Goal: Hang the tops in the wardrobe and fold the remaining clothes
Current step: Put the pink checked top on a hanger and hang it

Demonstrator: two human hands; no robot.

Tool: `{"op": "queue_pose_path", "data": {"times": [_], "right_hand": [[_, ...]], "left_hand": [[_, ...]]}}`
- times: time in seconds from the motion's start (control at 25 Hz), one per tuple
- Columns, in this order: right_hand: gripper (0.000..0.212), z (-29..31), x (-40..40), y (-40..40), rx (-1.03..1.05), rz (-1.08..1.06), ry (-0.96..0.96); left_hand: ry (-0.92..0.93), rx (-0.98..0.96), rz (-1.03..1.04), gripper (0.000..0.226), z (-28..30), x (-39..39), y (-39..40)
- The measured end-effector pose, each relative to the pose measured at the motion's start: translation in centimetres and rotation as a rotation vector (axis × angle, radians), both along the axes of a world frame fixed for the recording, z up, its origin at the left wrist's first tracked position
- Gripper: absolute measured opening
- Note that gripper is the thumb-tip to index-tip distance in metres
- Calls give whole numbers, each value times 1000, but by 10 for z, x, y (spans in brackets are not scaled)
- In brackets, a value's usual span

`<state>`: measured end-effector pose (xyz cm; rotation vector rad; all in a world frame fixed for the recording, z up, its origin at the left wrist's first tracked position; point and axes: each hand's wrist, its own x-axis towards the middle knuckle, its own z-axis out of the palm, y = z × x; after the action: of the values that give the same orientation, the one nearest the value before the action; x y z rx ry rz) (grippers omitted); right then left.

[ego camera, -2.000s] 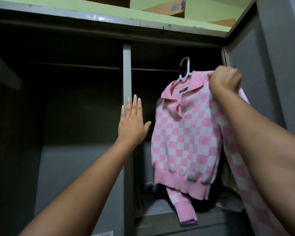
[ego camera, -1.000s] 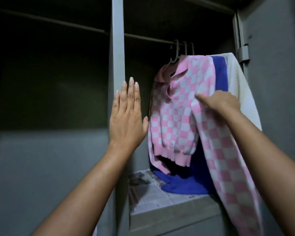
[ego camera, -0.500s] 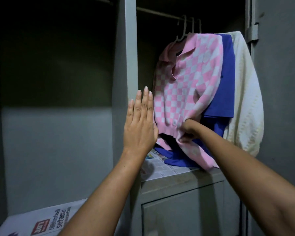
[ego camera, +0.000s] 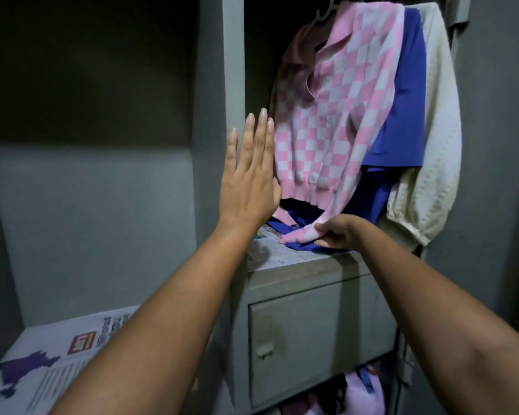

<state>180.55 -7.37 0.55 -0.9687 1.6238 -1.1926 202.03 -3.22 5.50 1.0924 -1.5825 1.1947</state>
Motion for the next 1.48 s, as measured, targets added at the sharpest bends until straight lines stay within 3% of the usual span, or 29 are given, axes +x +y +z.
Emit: {"op": "queue_pose_path", "data": {"times": [0.08,0.24,0.4,0.48,0.6,0.68,0.8,0.92,1.04,1.28,1.36,1.48], "right_hand": [[7,-2,-2,26,23,0,13],[8,-15,1,86,64,-68,107],[44,-52,10,174,-64,-164,150],[58,-73,20,231,-113,-166,123],[70,-104,34,326,-164,-191,110],[72,-116,41,390,-192,-218,69],[71,-119,34,478,-178,-259,48],[72,-109,1,562,-180,-373,69],[34,-90,-27,649,-190,-523,33],[78,-99,-100,815,-75,-836,147],[83,-100,-119,855,-59,-904,114],[74,-91,-147,881,-96,-938,108]], "left_hand": [[7,75,-95,87,-1,3,5],[76,322,-383,83,-32,14,31],[154,573,-594,76,-99,35,79],[339,742,-723,73,-132,40,112],[829,1129,-956,70,-164,38,183],[973,1328,-1024,71,-174,35,232],[939,1513,-1149,78,-178,17,300],[847,1580,-1288,65,-162,-21,366],[730,1727,-1443,66,-151,-73,428],[400,1935,-1636,84,-146,-176,556],[331,1990,-1716,97,-147,-204,589],[246,1962,-1788,117,-143,-247,609]]}}
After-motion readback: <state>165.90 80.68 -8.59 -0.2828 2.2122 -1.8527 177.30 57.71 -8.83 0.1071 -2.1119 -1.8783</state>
